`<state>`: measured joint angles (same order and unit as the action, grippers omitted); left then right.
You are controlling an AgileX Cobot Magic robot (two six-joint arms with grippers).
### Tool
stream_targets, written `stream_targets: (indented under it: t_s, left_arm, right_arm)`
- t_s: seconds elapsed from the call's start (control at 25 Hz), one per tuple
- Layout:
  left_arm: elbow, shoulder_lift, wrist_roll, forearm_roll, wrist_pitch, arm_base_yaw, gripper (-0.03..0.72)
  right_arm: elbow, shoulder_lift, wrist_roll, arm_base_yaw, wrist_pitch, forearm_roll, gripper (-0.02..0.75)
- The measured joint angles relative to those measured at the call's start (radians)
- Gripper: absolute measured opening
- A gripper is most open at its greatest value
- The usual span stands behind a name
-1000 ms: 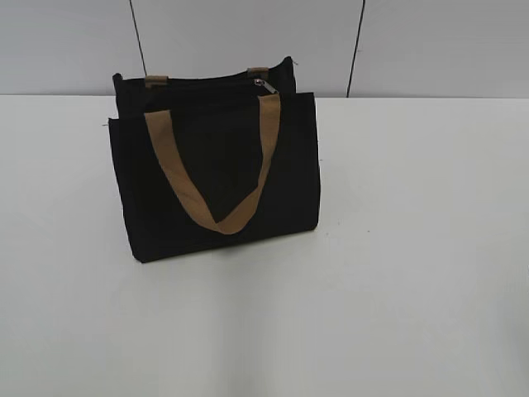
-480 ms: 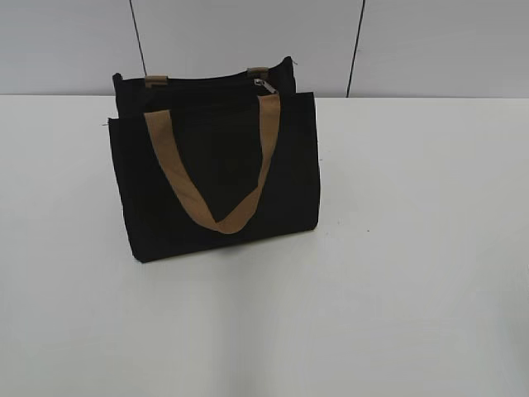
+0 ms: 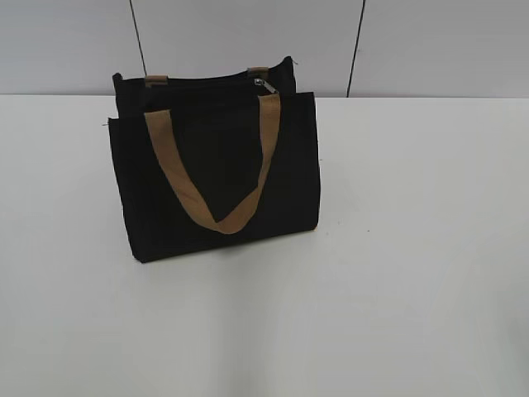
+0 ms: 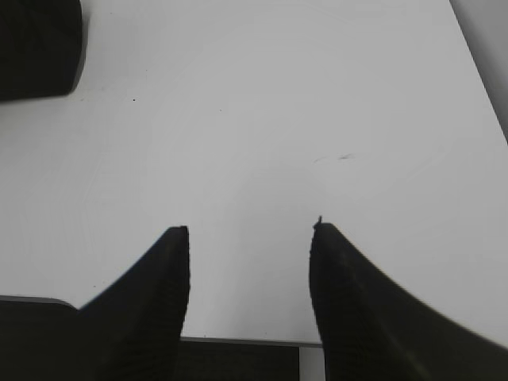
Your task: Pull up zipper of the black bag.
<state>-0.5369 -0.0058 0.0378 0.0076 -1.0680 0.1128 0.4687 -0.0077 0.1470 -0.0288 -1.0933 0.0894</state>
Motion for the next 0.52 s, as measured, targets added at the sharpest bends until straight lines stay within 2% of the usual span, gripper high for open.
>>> stream_targets:
  t_s: [0.52]
  left_arm:
    - [0.000,0.000,0.000,0.000,0.000,0.000,0.298]
  right_arm:
    - [0.000,0.000,-0.001,0.000,0.000,0.000,0.377]
